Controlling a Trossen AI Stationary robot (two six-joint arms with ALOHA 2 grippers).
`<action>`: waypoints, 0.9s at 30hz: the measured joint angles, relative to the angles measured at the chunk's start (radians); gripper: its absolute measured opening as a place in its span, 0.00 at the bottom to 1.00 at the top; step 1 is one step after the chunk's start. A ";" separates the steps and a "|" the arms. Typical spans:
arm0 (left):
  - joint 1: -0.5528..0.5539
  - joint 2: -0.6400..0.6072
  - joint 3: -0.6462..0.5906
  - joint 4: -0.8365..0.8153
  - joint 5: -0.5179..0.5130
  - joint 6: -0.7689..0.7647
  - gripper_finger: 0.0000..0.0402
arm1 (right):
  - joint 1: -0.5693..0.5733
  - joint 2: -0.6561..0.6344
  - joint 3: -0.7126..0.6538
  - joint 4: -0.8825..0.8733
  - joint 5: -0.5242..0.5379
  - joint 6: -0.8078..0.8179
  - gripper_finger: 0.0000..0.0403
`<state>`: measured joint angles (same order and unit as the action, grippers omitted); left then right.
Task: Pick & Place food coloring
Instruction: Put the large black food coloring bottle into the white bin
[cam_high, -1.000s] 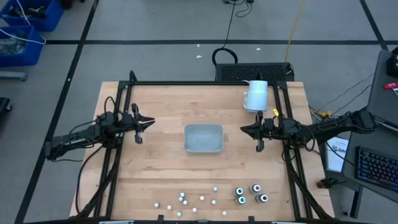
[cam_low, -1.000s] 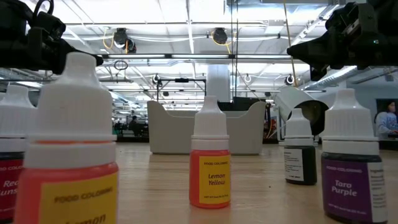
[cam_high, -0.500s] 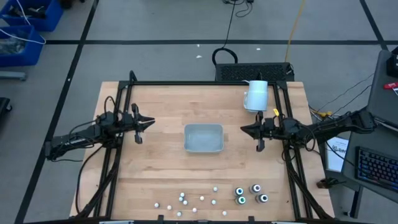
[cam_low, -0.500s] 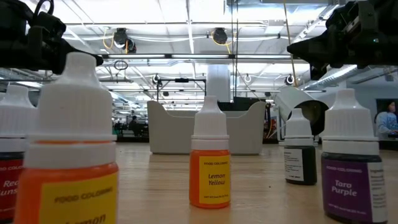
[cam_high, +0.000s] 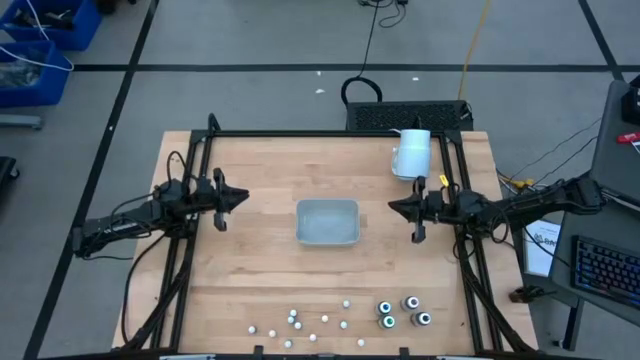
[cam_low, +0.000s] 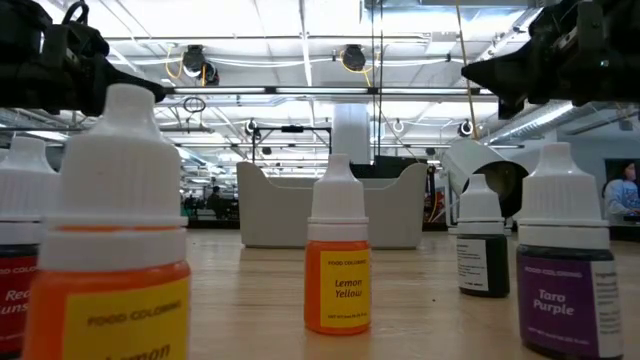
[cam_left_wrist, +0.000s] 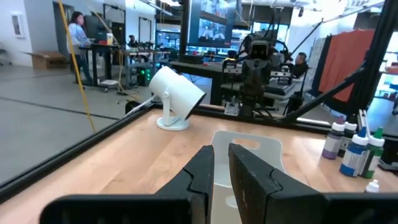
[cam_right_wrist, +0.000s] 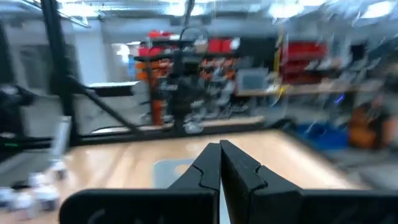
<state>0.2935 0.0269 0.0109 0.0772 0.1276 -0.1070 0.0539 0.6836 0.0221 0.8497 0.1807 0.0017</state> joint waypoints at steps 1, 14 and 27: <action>0.000 0.000 0.000 0.000 -0.003 0.000 0.14 | 0.000 -0.004 0.013 0.000 0.025 -0.043 0.00; 0.000 0.003 0.000 0.003 -0.006 0.137 0.14 | 0.267 0.100 0.753 -1.087 0.623 -0.154 0.00; 0.000 0.004 0.000 0.003 -0.005 0.175 0.14 | 0.760 0.236 1.001 -1.519 0.757 0.334 0.00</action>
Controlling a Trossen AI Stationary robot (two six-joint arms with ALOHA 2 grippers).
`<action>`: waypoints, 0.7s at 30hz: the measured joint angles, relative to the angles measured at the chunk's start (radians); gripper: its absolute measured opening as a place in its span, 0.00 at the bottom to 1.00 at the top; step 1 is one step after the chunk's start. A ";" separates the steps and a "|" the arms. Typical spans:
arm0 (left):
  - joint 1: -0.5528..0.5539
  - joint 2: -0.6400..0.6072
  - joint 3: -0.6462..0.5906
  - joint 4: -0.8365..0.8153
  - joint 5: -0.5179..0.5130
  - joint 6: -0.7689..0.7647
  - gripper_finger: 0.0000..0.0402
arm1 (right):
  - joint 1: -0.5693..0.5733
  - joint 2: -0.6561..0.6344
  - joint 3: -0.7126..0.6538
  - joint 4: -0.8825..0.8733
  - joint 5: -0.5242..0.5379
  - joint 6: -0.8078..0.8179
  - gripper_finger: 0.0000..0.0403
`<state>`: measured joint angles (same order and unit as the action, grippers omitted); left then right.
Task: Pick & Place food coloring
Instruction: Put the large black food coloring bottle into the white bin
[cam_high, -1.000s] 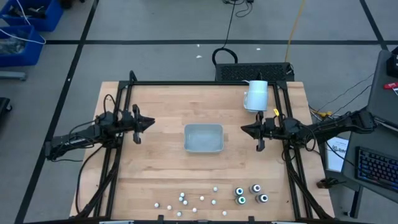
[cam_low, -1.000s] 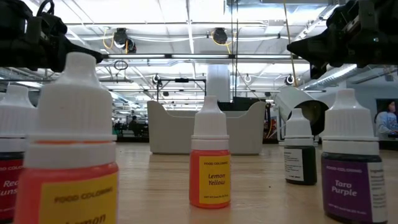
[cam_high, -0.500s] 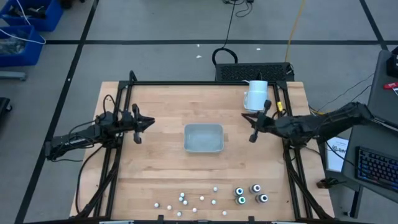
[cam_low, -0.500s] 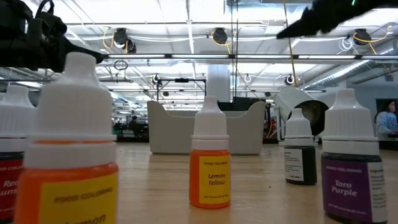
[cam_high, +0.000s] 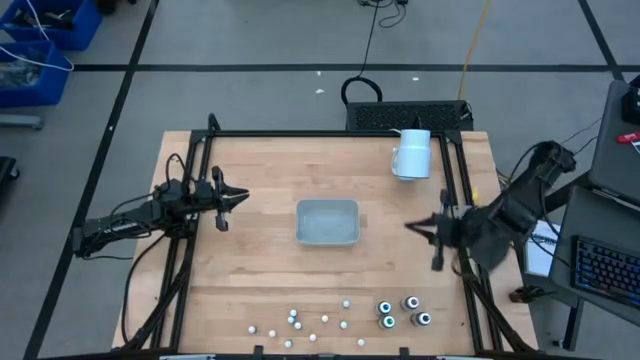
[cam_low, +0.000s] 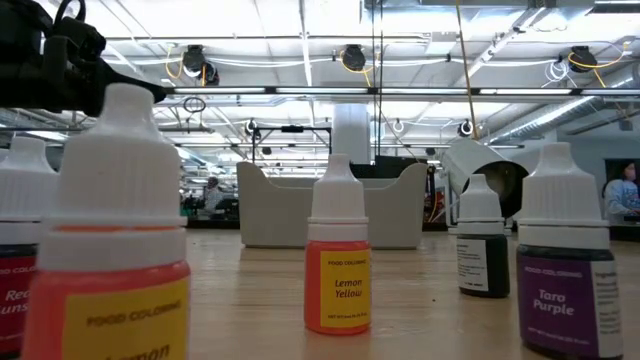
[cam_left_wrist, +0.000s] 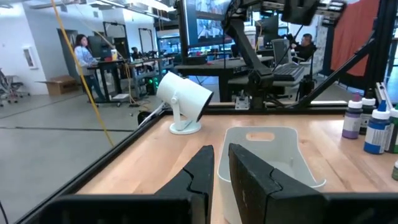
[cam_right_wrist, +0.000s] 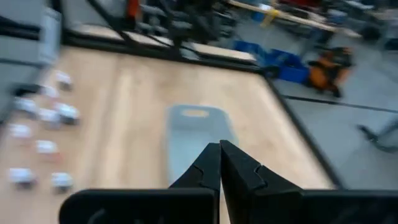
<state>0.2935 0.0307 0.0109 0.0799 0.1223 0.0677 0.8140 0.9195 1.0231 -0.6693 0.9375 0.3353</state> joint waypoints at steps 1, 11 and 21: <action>0.000 0.000 0.000 0.000 0.000 -0.001 0.14 | 0.032 0.004 0.001 -0.002 0.001 0.030 0.00; 0.000 0.000 0.000 0.000 -0.001 -0.045 0.14 | 0.352 0.086 0.002 -0.062 -0.079 0.332 0.00; 0.000 0.000 0.000 0.000 -0.002 -0.047 0.14 | 0.426 0.263 0.002 -0.032 -0.188 0.628 0.03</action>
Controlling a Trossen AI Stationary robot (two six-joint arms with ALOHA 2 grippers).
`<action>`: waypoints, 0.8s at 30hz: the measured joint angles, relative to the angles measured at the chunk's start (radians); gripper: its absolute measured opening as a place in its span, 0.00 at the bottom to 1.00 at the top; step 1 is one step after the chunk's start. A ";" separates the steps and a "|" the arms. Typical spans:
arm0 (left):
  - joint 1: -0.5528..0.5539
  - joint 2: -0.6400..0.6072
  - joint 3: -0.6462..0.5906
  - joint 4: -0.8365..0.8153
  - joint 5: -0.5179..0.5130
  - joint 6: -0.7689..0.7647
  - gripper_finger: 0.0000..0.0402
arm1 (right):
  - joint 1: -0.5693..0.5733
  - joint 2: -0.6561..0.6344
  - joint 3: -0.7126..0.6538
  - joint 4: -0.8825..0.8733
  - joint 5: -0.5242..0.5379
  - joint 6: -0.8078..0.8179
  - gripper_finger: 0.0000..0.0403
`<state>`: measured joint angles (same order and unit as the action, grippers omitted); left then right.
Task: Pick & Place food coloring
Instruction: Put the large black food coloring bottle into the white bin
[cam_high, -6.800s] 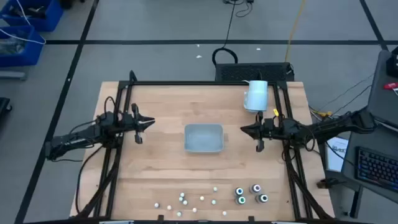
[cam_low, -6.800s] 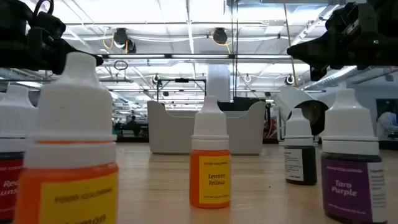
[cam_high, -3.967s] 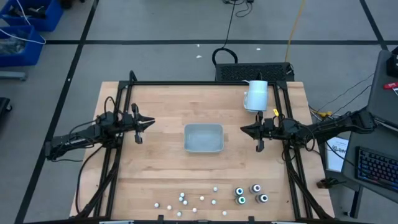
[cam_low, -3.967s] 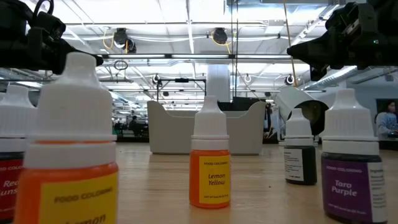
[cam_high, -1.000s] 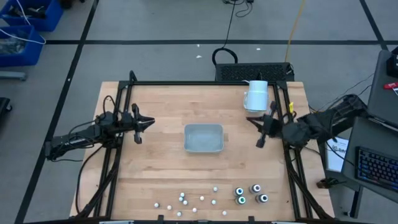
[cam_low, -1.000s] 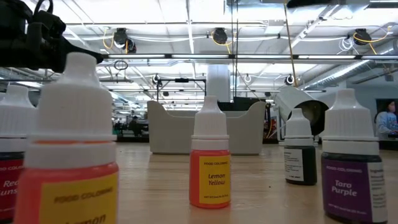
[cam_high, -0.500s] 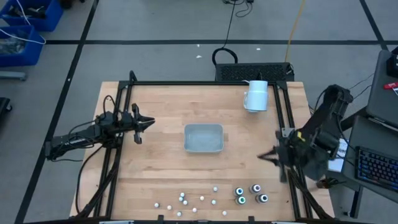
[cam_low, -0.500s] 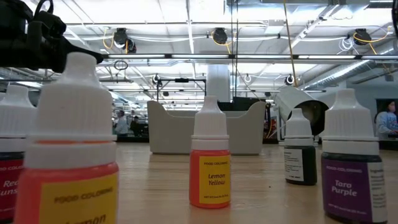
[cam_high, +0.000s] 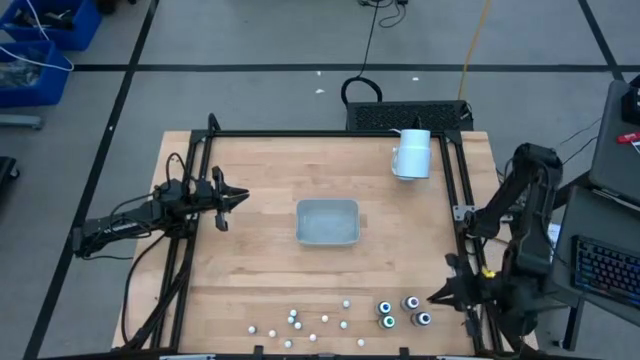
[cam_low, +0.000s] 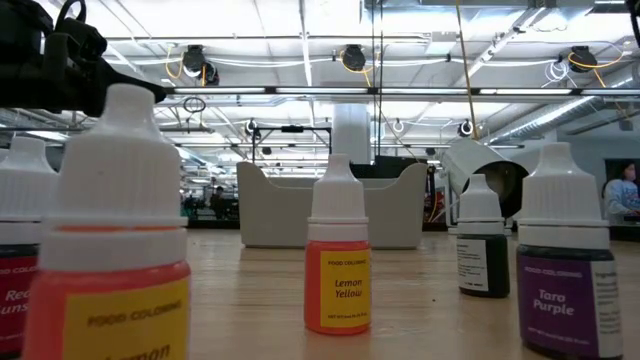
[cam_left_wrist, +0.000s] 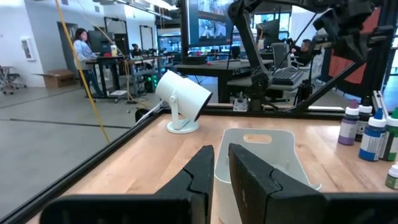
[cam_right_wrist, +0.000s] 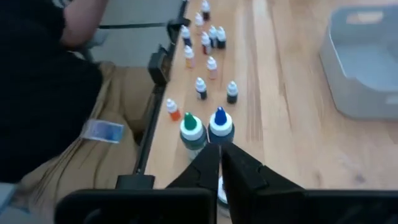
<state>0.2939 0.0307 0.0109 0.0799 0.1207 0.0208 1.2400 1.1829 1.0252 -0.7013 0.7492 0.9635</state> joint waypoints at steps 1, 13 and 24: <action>0.000 0.000 0.000 0.000 0.000 0.000 0.14 | -0.001 0.015 0.000 0.002 -0.014 0.019 0.05; 0.000 0.000 0.000 0.006 -0.001 0.032 0.14 | -0.001 0.150 0.000 0.085 -0.122 0.204 0.40; 0.000 0.000 0.000 0.020 -0.001 0.055 0.14 | 0.012 0.242 0.000 0.114 -0.152 0.358 0.45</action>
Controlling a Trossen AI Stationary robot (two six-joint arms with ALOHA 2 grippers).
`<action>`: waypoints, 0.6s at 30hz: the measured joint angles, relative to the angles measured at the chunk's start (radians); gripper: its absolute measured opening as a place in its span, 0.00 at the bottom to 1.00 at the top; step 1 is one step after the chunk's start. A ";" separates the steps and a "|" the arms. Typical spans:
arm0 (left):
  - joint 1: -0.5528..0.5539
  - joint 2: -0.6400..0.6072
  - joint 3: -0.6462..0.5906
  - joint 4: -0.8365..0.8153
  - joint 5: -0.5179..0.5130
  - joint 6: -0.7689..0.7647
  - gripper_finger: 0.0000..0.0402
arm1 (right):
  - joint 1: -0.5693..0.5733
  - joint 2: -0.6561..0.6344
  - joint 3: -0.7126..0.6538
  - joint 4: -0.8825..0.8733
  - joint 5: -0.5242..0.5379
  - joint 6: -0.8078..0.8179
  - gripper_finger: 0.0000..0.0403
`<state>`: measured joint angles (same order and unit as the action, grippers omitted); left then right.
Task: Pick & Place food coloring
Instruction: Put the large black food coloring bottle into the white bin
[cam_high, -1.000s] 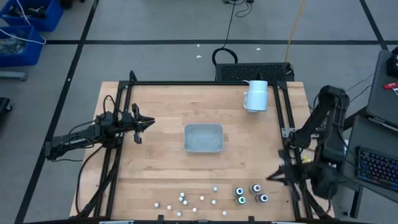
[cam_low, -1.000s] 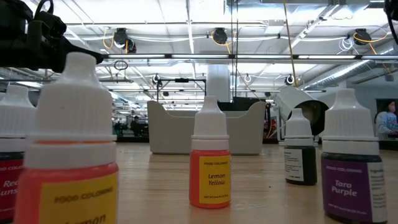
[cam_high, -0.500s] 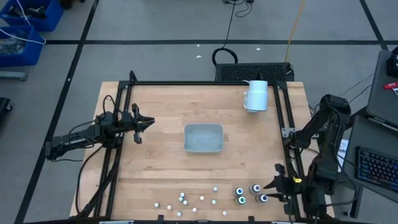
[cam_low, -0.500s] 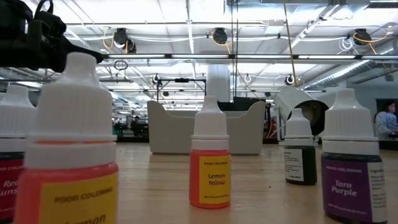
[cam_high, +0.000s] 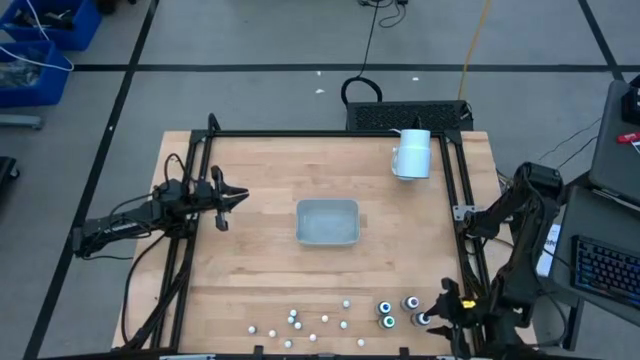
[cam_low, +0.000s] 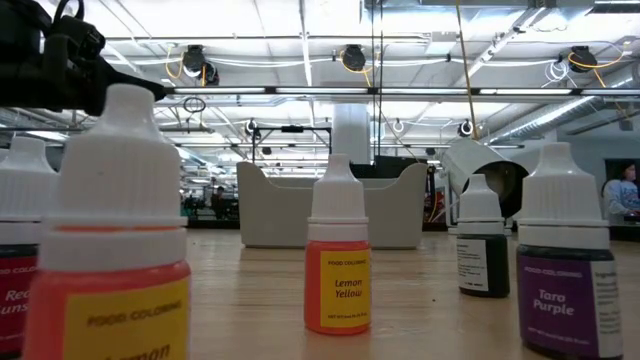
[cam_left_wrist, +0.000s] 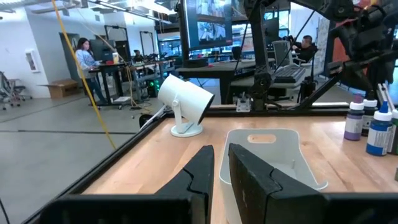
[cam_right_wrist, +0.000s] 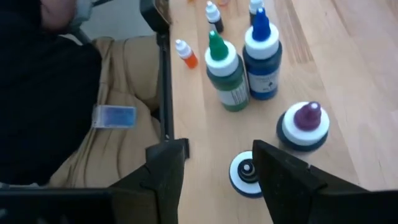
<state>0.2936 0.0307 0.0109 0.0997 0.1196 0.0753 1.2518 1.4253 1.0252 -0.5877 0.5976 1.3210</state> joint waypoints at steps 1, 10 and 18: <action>0.000 0.000 0.000 0.011 0.000 -0.002 0.14 | 0.000 0.008 0.000 0.000 0.000 0.003 0.45; 0.000 0.000 0.000 0.059 0.001 0.000 0.14 | 0.000 0.062 0.000 -0.053 -0.004 0.080 0.44; 0.000 0.000 0.000 0.059 0.001 0.028 0.14 | -0.002 0.063 -0.012 -0.091 -0.017 0.122 0.44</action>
<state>0.2937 0.0307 0.0109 0.1589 0.1204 0.1033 1.2498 1.4883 1.0132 -0.6783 0.5810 1.4425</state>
